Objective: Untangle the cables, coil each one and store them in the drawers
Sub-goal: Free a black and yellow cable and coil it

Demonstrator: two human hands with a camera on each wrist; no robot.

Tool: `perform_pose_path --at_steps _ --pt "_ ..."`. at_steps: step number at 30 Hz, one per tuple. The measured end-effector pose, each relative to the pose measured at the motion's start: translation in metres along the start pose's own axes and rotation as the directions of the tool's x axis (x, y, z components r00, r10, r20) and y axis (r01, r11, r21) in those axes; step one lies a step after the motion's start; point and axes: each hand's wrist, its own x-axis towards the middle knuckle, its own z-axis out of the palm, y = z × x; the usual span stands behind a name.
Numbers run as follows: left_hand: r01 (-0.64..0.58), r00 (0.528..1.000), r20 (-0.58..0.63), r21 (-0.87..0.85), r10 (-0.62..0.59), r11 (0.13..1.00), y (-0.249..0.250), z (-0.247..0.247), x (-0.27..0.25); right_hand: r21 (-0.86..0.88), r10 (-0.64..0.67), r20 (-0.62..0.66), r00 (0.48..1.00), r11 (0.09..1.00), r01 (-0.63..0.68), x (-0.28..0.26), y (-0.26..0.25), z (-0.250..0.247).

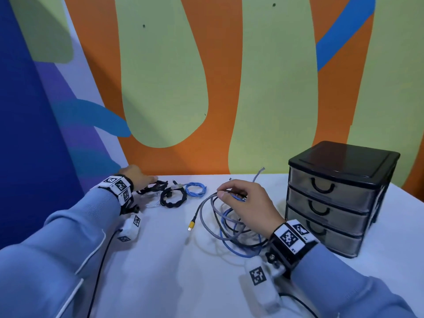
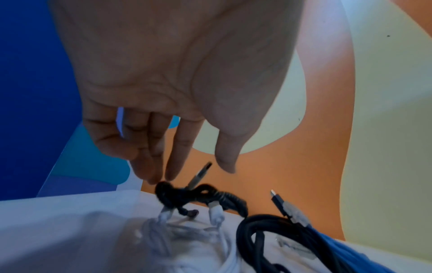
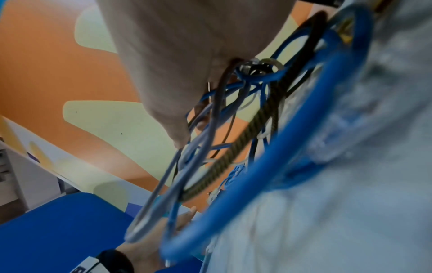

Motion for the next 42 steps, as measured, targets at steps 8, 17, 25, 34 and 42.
perform_pose_path --at_steps 8,17,25,34,42 --pt "-0.491 0.869 -0.112 -0.321 0.482 0.81 0.085 -0.028 -0.109 0.147 -0.053 -0.17 0.984 0.986 0.078 0.001 -0.017 -0.009" --pt "-0.614 0.737 -0.246 -0.634 0.63 0.47 0.138 -0.011 -0.141 0.265 -0.076 -0.216 0.974 0.955 0.133 0.007 -0.016 -0.02" --pt "-0.611 0.79 -0.586 -0.779 0.182 0.141 0.128 0.005 -0.133 0.001 0.013 -0.028 1.0 1.0 -0.013 0.009 0.001 -0.033" --pt "-0.55 0.757 -0.609 -0.789 -0.235 0.275 0.082 0.004 -0.095 -0.248 0.164 0.162 0.973 0.961 -0.121 0.004 -0.007 -0.045" --pt "-0.411 0.883 -0.415 -0.46 0.218 0.787 0.086 0.013 -0.109 -0.259 0.151 0.133 0.98 0.959 -0.113 0.005 0.001 -0.041"
